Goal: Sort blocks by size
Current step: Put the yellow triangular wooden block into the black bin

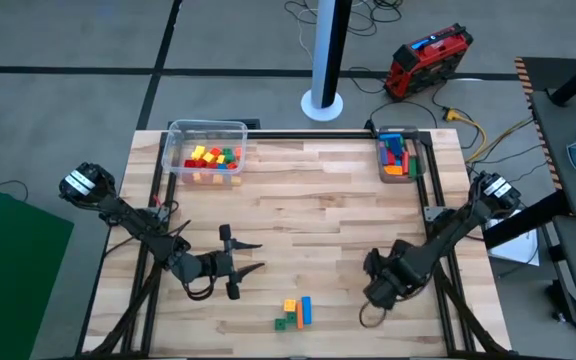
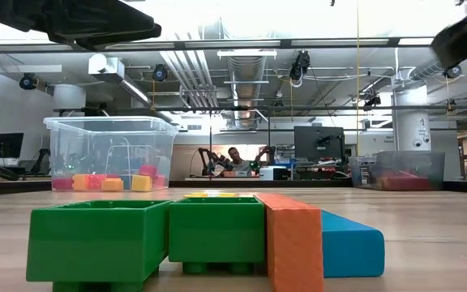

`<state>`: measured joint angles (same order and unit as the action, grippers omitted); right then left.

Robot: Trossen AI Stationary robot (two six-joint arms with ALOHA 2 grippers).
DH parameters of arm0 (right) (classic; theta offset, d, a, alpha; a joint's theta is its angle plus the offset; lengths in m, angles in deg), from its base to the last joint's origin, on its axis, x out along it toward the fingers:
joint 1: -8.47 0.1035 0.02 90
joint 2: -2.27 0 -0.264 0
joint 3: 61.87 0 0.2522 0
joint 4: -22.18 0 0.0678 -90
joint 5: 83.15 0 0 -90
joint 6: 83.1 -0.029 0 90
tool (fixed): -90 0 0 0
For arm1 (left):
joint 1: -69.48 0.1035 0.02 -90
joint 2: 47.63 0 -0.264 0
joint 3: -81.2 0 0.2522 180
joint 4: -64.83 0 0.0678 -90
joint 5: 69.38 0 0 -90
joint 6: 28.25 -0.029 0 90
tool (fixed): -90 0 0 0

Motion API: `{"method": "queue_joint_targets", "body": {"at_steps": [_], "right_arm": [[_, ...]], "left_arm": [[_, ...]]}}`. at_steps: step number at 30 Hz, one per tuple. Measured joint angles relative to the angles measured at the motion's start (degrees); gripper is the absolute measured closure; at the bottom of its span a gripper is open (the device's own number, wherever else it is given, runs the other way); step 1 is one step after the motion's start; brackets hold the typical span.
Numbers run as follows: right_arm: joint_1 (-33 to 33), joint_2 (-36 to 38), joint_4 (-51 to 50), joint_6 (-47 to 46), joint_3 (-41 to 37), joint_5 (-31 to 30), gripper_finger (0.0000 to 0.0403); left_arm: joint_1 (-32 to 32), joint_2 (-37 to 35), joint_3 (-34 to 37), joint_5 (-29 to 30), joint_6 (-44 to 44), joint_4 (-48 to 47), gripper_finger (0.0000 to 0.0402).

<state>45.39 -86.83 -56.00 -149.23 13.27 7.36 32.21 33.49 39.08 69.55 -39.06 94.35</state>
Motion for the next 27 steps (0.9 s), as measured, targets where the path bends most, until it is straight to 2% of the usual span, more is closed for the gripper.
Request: {"method": "queue_joint_targets", "body": {"at_steps": [3, 9, 15, 21, 27], "right_arm": [[-2.0, 0.0, -0.5, -2.8, -0.8, 0.2, 0.0154], [-4.3, -0.5, 6.1, -2.1, -3.6, 1.2, 0.0139], [-4.7, -3.1, 10.0, -2.9, -5.8, 2.1, 0.0148], [-4.7, -7.4, 10.2, -2.4, -6.0, 3.5, 0.0191], [-4.8, -8.6, 12.5, -1.2, -5.9, 4.2, 0.0282]], "left_arm": [[0.0, 0.0, 0.0, 0.0, 0.4, 0.0, 0.021], [0.0, 0.0, 0.0, 0.0, 0.9, -0.3, 0.021], [0.0, 0.0, 0.0, 0.0, 1.3, -1.0, 0.021], [0.0, 0.0, 0.0, 0.0, 1.3, -1.3, 0.021], [0.0, 0.0, 0.2, 0.0, 1.3, -1.3, 0.021]]}}
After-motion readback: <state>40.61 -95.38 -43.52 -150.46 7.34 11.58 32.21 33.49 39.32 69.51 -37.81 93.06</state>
